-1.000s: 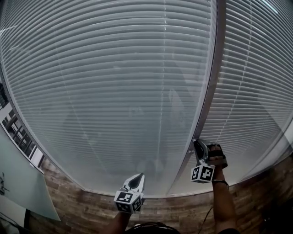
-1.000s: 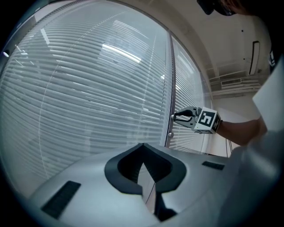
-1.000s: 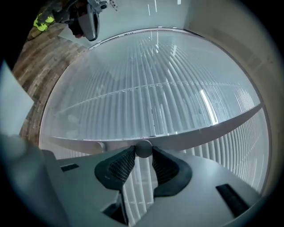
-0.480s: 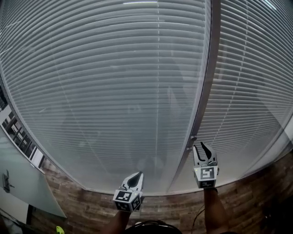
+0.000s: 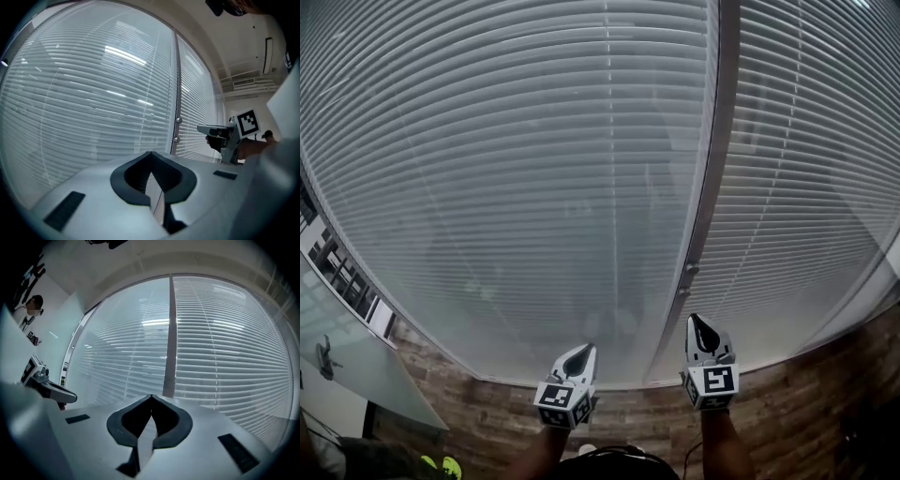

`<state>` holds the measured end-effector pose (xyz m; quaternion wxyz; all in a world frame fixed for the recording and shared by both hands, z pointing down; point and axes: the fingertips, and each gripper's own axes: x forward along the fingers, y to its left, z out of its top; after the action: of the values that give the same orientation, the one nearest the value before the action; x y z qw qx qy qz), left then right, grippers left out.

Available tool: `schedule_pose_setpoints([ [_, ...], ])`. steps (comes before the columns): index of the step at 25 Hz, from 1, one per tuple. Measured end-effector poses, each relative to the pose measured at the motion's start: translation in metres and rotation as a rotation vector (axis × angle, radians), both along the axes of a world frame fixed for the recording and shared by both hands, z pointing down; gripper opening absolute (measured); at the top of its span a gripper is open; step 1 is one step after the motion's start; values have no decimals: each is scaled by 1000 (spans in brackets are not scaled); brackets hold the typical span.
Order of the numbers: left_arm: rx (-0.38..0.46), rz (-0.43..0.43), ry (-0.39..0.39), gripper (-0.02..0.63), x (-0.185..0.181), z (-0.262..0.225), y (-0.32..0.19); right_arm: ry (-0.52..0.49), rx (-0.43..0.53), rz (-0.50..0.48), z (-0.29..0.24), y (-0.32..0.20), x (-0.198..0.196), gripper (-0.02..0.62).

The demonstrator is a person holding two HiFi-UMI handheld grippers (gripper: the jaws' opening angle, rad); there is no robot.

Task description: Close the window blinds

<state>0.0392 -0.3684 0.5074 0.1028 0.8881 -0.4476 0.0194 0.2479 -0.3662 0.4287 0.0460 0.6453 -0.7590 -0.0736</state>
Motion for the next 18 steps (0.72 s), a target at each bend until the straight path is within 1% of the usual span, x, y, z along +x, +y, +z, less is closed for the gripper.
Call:
schedule_pose_setpoints([
  [2, -8, -28, 2, 0, 1, -8, 1, -15, -13, -21, 15, 6, -3, 3],
  [4, -16, -49, -7, 0, 0, -10, 4, -24, -50, -24, 22, 10, -5, 3],
  [6, -1, -56, -9, 0, 0, -7, 5, -25, -85, -23, 25, 13, -7, 3],
  [11, 10, -94, -25, 0, 4, -8, 16, -7, -71, -85, 41, 19, -14, 3],
  [15, -4, -92, -46, 0, 13, 6, 35, -7, -114, -96, 50, 29, -21, 3],
  [18, -23, -99, -46, 0, 13, 11, 45, -5, -124, -125, 67, 38, -28, 3],
])
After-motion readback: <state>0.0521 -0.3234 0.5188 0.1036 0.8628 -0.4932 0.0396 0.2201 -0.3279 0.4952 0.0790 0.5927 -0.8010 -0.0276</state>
